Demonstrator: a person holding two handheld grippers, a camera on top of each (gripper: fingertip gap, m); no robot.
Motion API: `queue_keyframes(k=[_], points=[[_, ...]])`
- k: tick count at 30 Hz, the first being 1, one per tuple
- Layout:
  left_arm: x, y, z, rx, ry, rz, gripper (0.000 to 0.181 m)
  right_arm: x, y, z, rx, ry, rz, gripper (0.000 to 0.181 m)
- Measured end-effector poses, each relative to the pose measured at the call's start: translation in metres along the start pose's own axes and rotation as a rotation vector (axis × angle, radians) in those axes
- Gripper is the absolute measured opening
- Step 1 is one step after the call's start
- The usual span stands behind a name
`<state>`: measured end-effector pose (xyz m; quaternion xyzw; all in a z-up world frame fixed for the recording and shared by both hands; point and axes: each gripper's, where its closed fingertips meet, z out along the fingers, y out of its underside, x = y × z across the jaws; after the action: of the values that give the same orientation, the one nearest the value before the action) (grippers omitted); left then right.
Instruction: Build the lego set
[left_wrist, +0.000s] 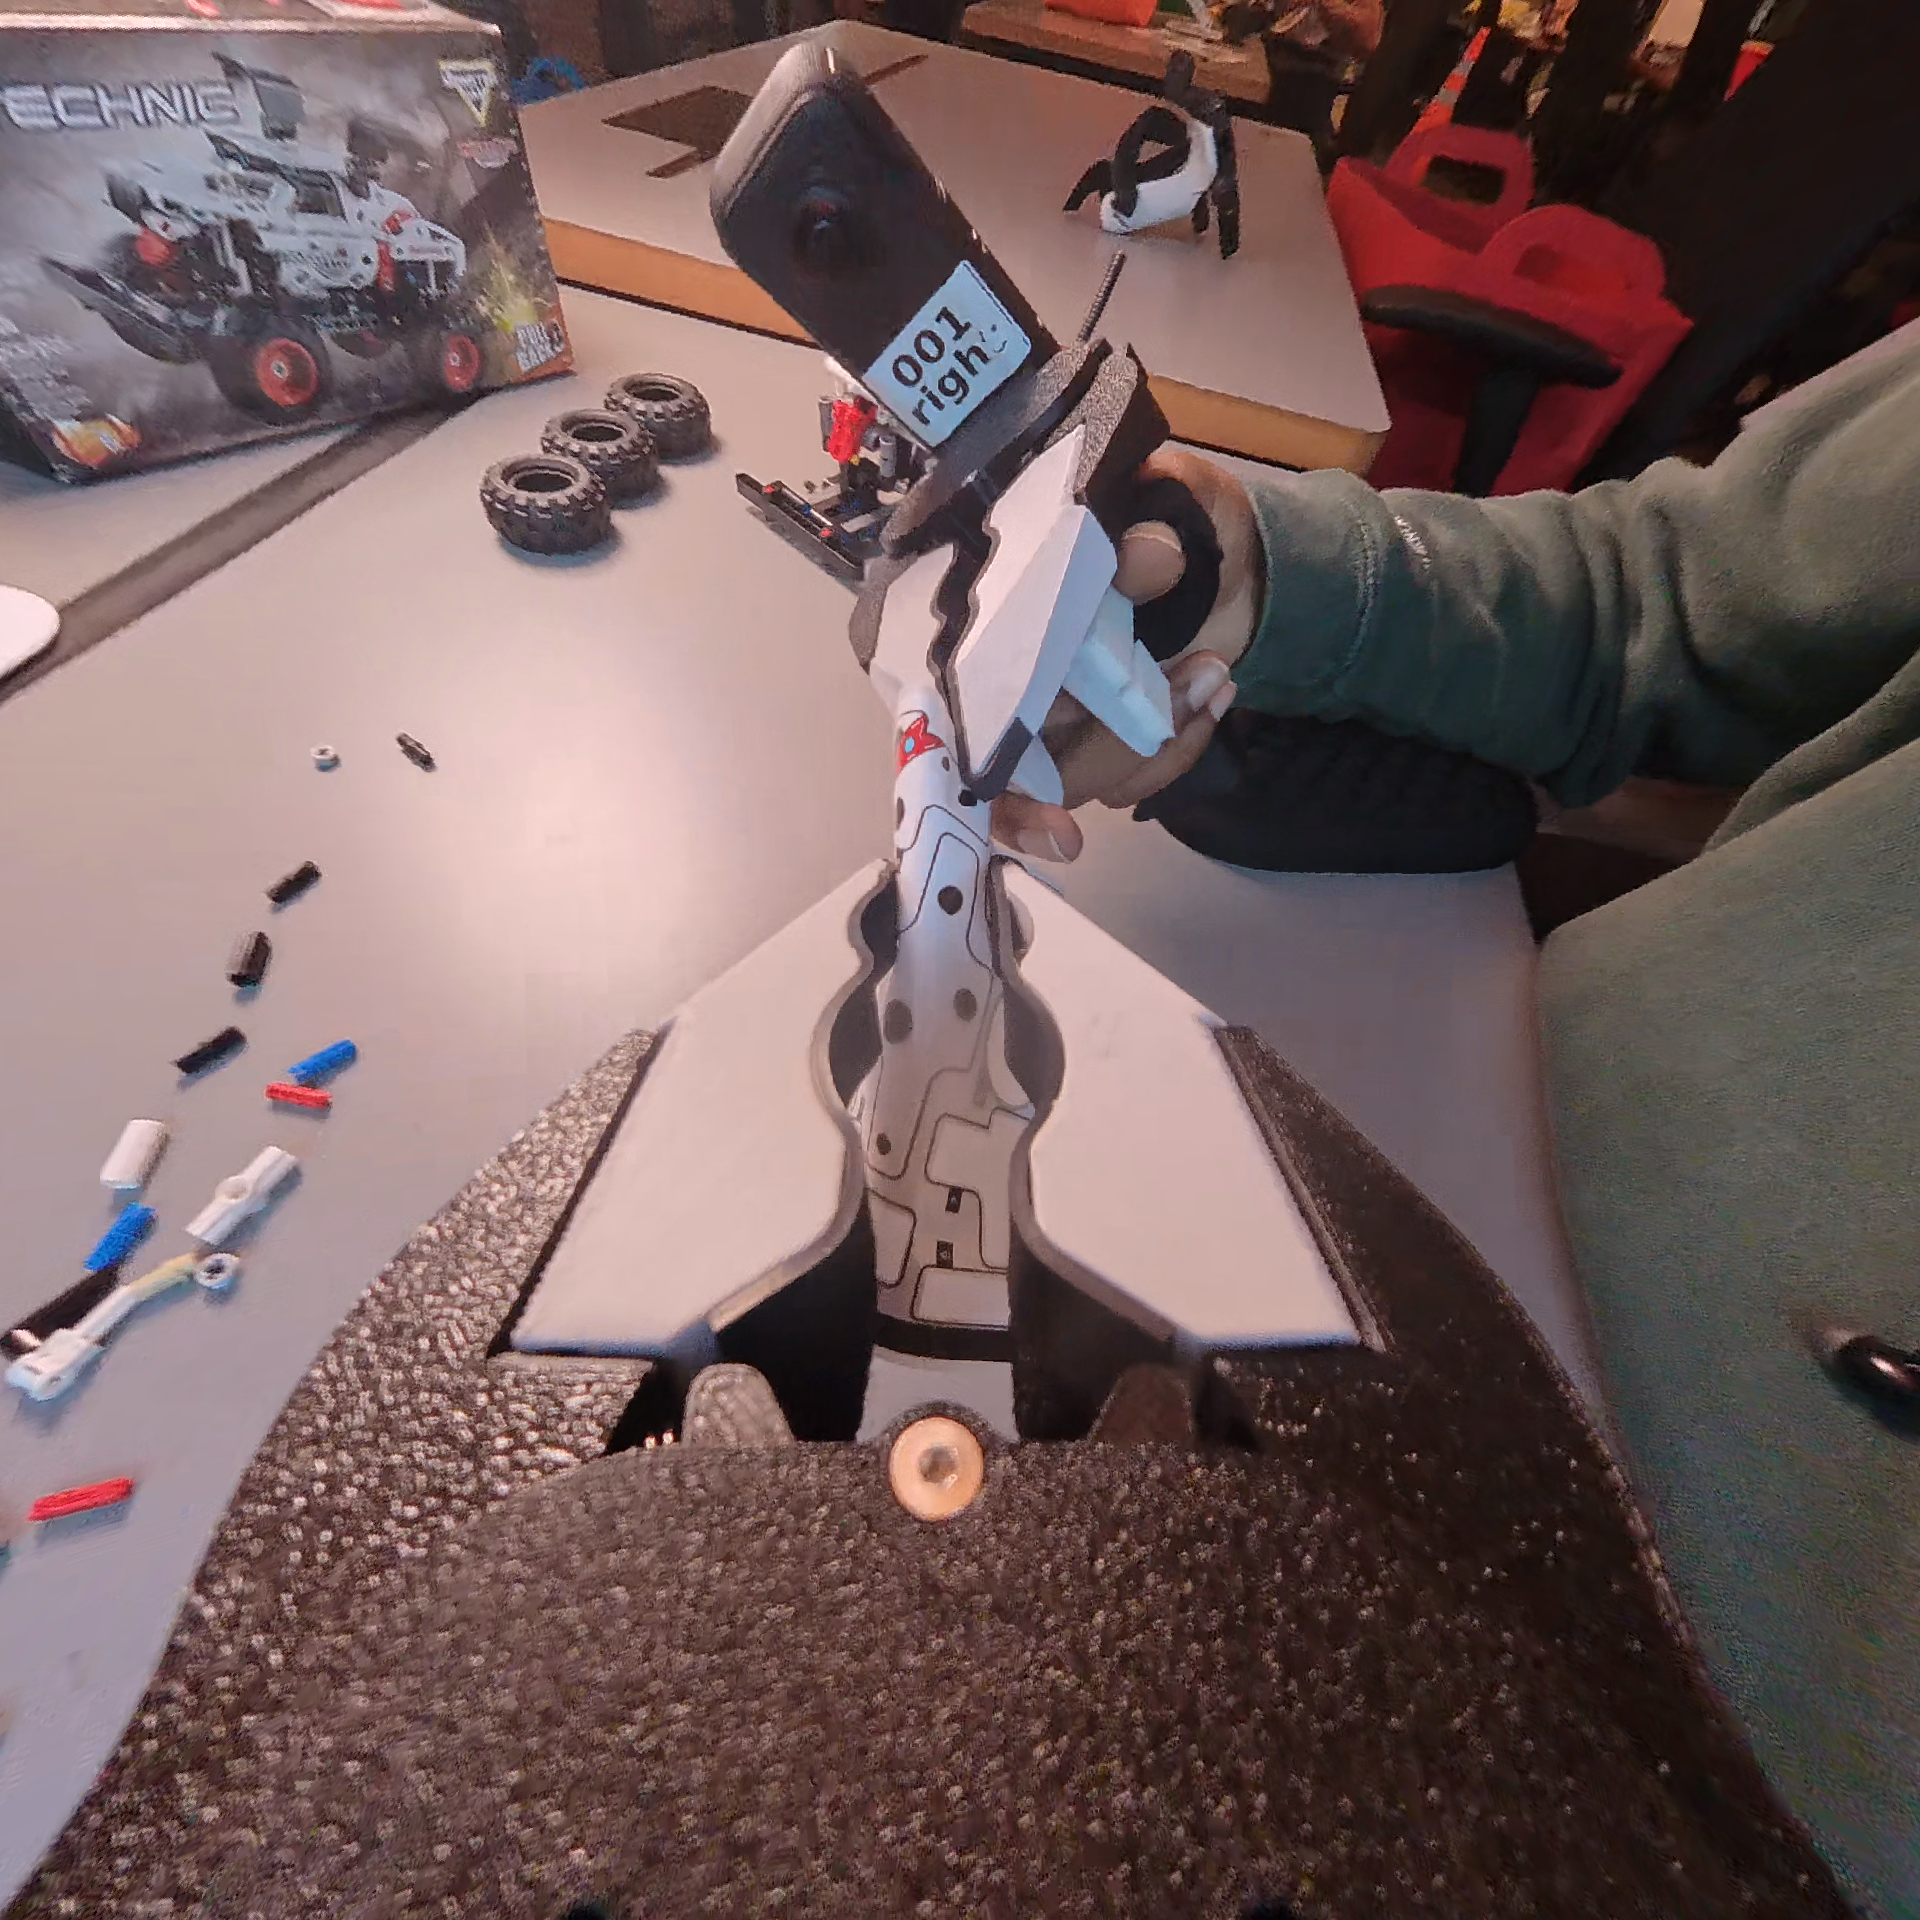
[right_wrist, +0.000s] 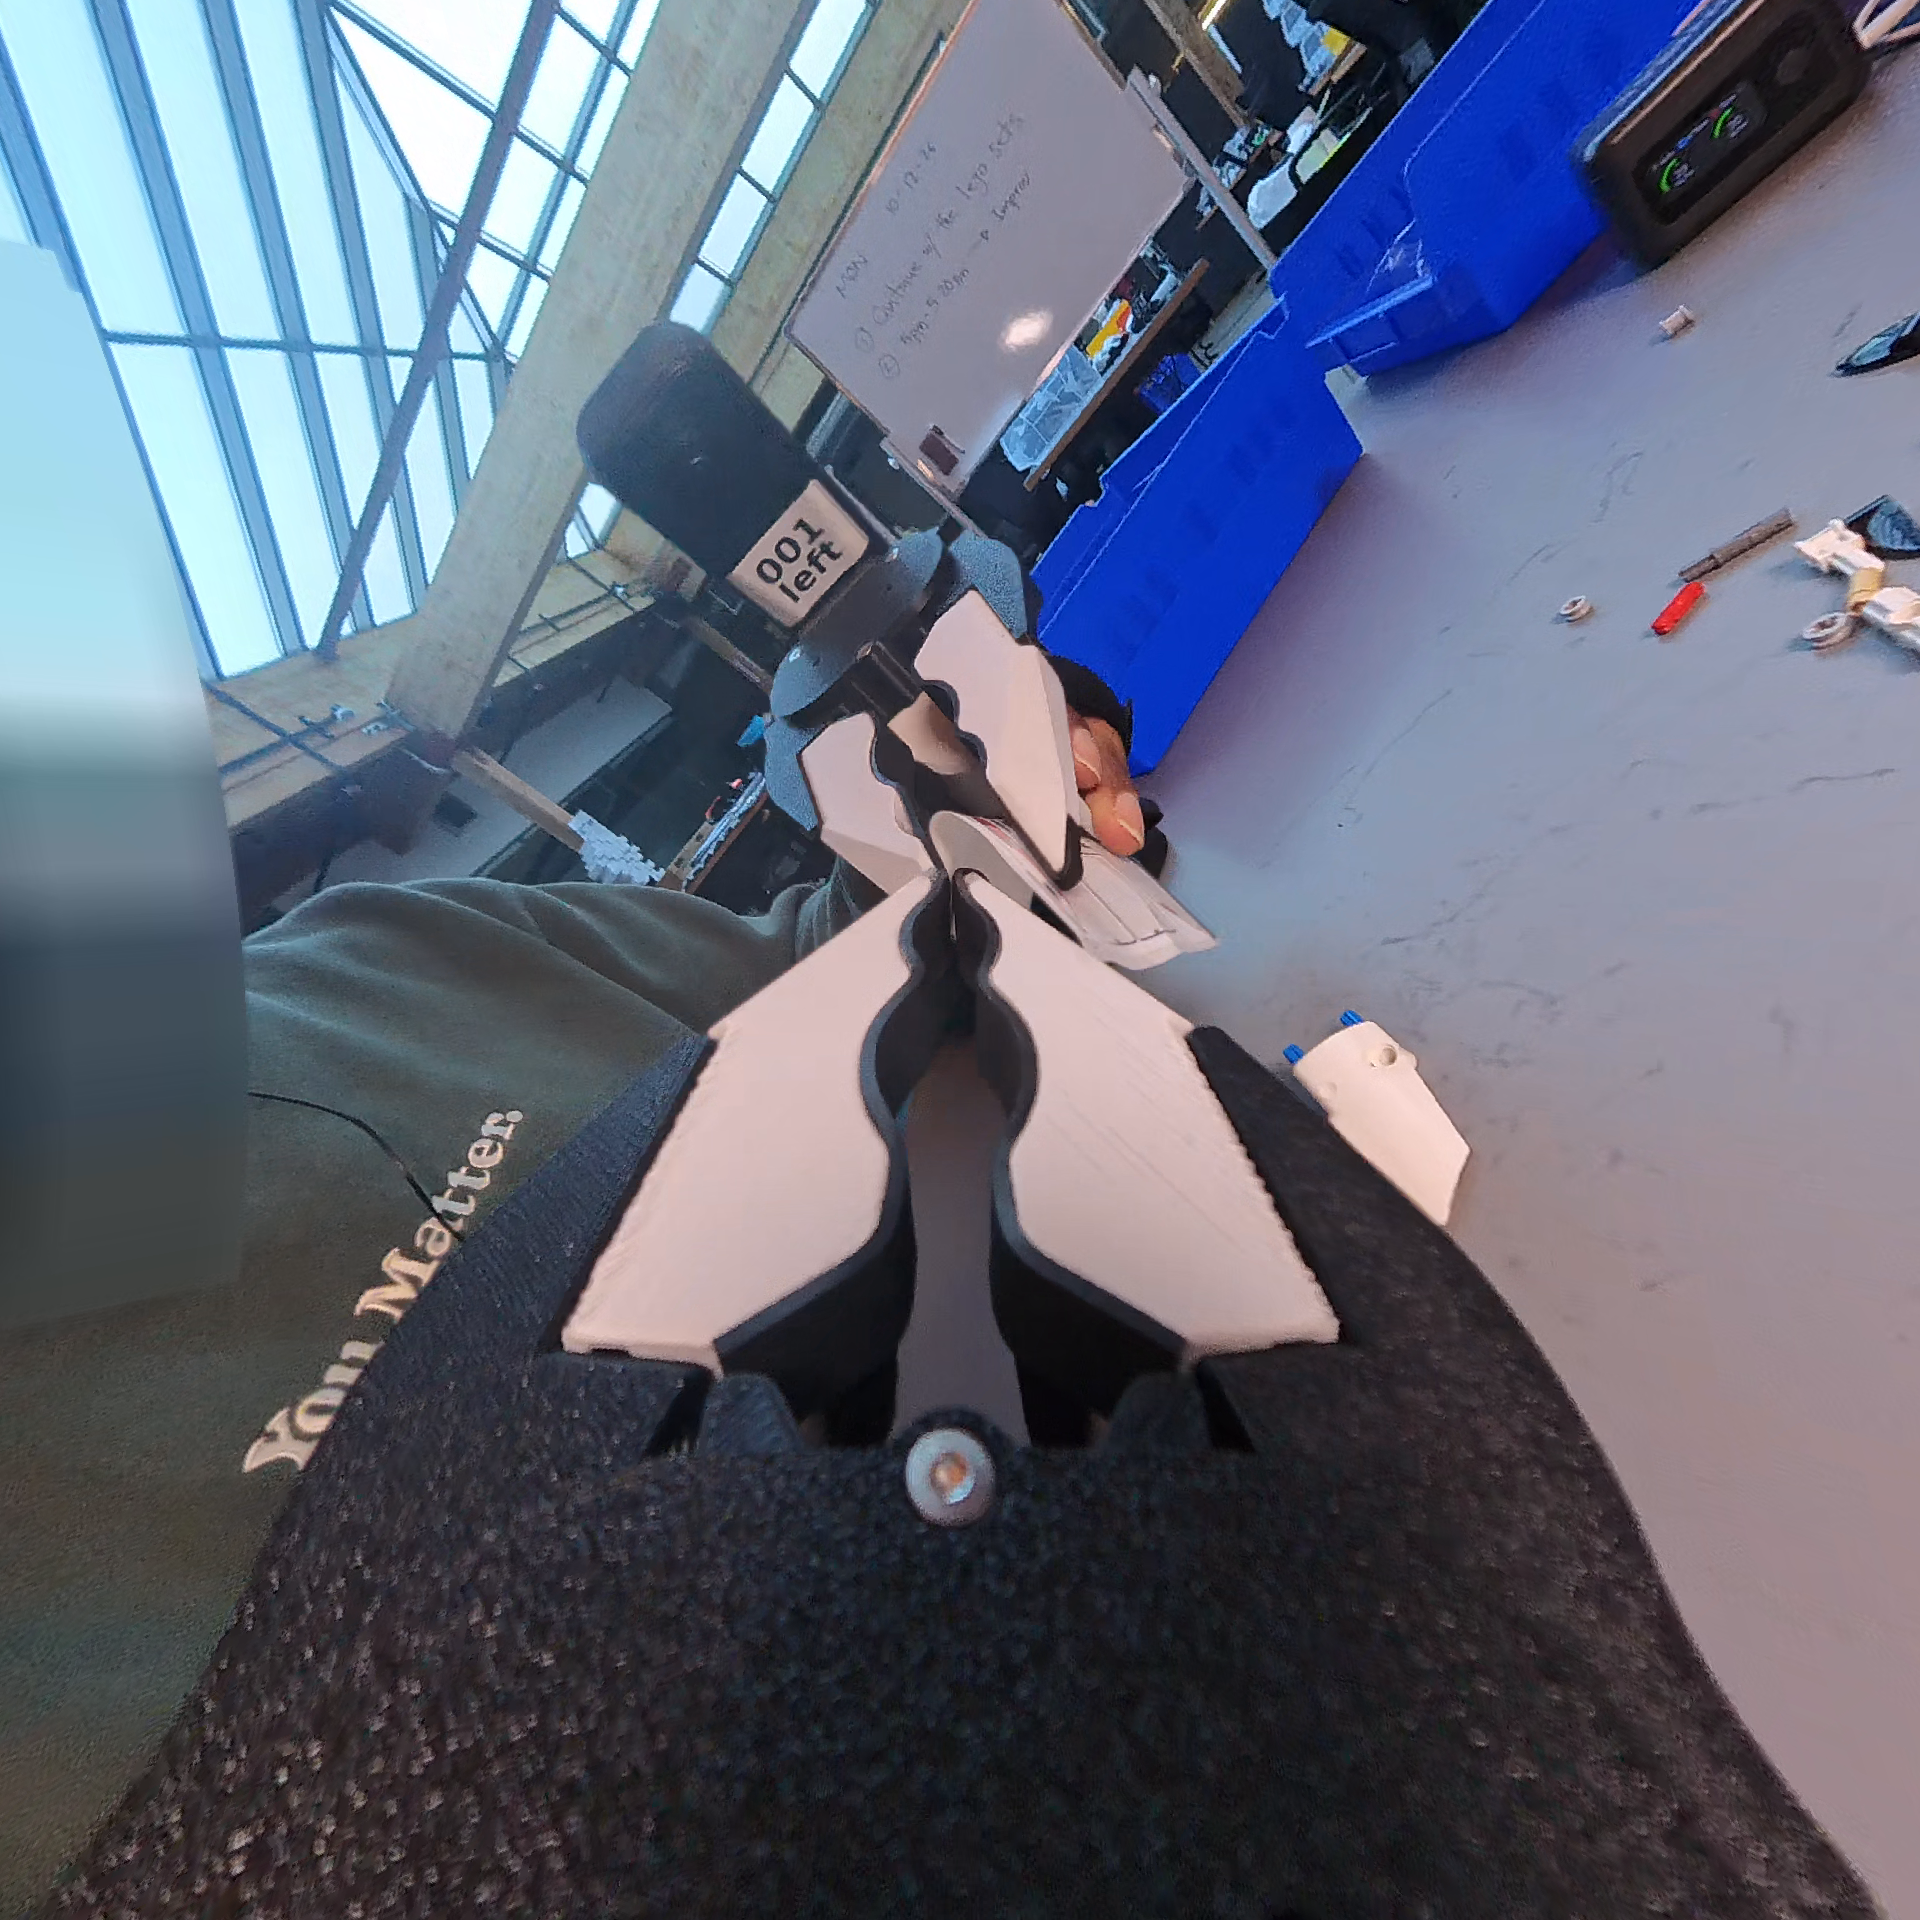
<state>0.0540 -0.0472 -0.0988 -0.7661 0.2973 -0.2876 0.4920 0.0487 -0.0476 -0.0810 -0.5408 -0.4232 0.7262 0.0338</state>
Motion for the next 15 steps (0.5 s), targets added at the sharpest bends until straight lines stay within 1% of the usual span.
queue_keyframes(k=[2,3,5,7,9,10,11,12,13,15], points=[[0.000,0.003,-0.001,0.004,0.047,-0.084,0.015,0.003,0.000,-0.002,-0.017,0.046,-0.092,0.000],[-0.001,0.004,-0.002,0.008,0.070,-0.130,0.015,0.003,-0.002,-0.005,-0.026,0.086,-0.184,0.003],[-0.001,0.006,-0.005,0.018,0.122,-0.220,0.015,-0.001,-0.009,-0.013,-0.045,0.186,-0.439,0.010],[0.002,0.009,-0.005,0.013,0.188,-0.302,0.015,-0.008,-0.017,-0.018,-0.055,0.294,-0.752,0.021],[0.010,0.012,-0.004,-0.003,0.274,-0.370,0.015,-0.019,-0.007,-0.012,-0.129,0.334,-1.063,0.033],[0.014,0.013,-0.002,-0.011,0.313,-0.398,0.015,-0.019,0.002,-0.007,-0.194,0.348,-1.175,0.036],[0.019,0.015,0.000,-0.020,0.348,-0.417,0.015,-0.015,0.015,-0.002,-0.275,0.354,-1.241,0.040],[0.024,0.016,0.001,-0.026,0.385,-0.432,0.015,-0.009,0.027,0.001,-0.354,0.355,-1.271,0.043],[0.030,0.017,0.001,-0.034,0.421,-0.443,0.015,-0.004,0.035,0.003,-0.402,0.353,-1.282,0.044],[0.036,0.024,0.002,-0.067,0.446,-0.446,0.014,0.000,0.044,0.005,-0.427,0.325,-1.252,0.041]])
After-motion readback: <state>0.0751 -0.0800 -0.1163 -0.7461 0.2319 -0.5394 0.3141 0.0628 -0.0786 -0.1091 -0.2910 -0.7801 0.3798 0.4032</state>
